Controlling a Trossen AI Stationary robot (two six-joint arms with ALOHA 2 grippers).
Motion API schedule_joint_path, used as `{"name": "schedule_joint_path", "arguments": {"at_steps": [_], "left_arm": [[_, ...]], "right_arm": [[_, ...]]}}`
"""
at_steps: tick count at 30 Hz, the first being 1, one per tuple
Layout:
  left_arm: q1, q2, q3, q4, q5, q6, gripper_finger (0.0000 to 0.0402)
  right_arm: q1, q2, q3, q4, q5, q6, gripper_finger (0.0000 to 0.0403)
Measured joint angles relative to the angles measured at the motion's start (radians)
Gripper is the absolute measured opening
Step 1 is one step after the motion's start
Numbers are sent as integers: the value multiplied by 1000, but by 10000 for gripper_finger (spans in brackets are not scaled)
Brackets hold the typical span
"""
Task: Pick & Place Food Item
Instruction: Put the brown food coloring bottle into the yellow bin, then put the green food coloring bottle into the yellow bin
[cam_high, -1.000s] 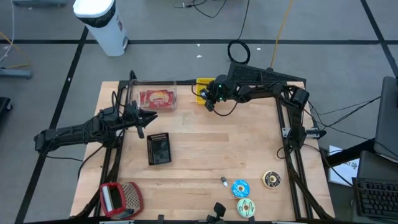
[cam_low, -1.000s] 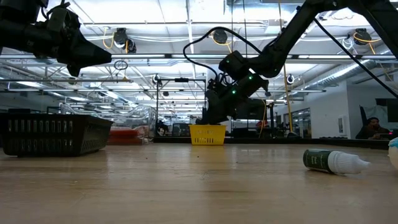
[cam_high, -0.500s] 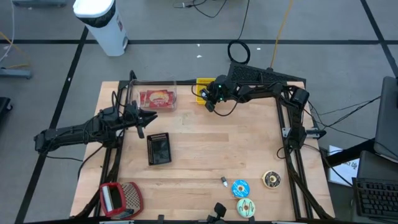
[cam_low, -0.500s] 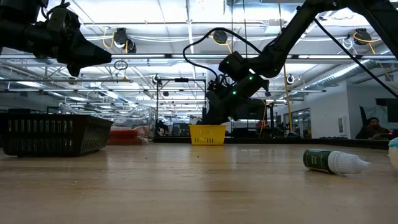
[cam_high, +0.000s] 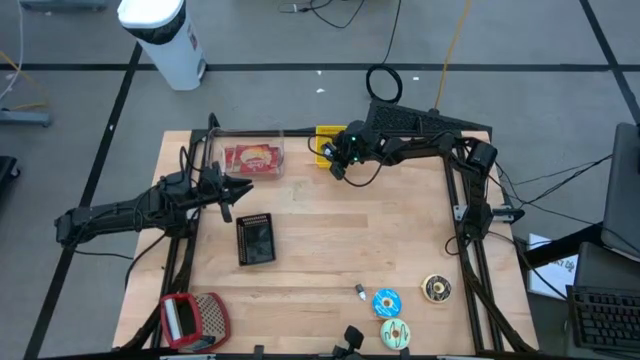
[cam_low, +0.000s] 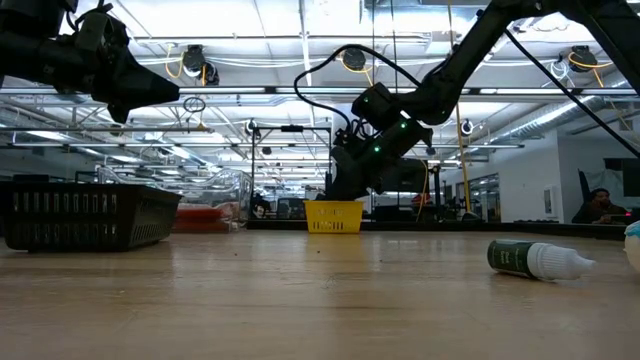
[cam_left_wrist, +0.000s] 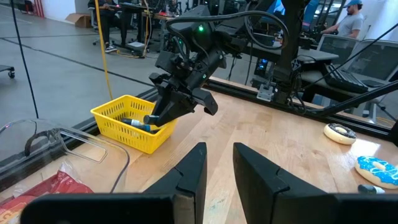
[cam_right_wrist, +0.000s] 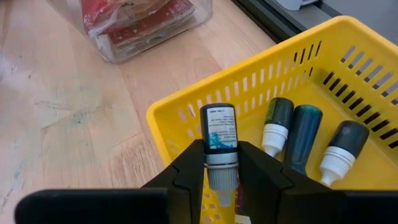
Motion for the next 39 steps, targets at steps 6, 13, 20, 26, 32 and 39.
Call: {"name": "schedule_joint_path", "arguments": {"at_steps": [6, 13, 20, 26, 32, 39], "left_arm": [[0, 0, 0, 0, 0, 0, 79], [0, 0, 0, 0, 0, 0, 79], [0, 0, 0, 0, 0, 0, 79], [0, 0, 0, 0, 0, 0, 79], [0, 0, 0, 0, 0, 0, 79], [0, 0, 0, 0, 0, 0, 79]], "right_arm": [[0, 0, 0, 0, 0, 0, 77], [0, 0, 0, 0, 0, 0, 75], [0, 0, 0, 0, 0, 0, 75], [0, 0, 0, 0, 0, 0, 86], [0, 0, 0, 1, 0, 0, 115], [1, -1, 0, 10, 0, -11, 149]]}}
